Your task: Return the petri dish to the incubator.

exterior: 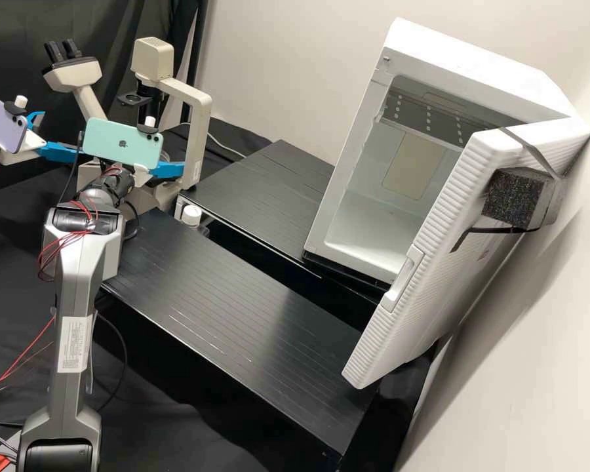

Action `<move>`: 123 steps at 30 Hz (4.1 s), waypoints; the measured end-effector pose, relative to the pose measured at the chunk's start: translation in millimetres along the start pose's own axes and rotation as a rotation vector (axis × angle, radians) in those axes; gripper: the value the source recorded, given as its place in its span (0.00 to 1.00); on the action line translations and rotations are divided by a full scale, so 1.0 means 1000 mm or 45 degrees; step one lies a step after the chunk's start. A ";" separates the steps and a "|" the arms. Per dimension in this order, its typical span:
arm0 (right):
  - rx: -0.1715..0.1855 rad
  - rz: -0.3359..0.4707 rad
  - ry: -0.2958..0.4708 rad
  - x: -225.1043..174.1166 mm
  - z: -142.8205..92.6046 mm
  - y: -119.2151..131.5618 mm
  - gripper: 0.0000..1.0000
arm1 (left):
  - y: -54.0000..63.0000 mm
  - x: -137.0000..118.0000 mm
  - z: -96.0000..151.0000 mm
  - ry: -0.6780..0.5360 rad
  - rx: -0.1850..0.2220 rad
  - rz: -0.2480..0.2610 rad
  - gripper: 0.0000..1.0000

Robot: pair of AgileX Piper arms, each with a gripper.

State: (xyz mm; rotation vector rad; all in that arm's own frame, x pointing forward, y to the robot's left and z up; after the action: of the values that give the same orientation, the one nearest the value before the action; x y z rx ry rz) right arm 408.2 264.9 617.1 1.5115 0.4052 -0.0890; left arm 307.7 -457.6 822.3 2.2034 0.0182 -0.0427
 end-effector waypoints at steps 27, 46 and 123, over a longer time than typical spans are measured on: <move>-0.091 0.115 0.000 -0.004 -0.008 -0.013 1.00 | 0.000 0.000 0.000 0.000 0.000 0.000 1.00; 0.193 0.065 0.016 -0.005 -0.006 -0.018 1.00 | 0.000 0.000 0.000 0.000 0.000 0.000 1.00; 0.036 0.064 -0.082 -0.006 0.004 -0.022 0.00 | 0.000 0.000 0.000 0.000 0.000 0.000 1.00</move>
State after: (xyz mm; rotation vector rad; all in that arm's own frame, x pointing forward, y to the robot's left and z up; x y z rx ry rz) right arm 396.5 257.9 598.4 1.5417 0.3156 -0.1037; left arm 307.7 -457.6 822.3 2.2034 0.0182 -0.0427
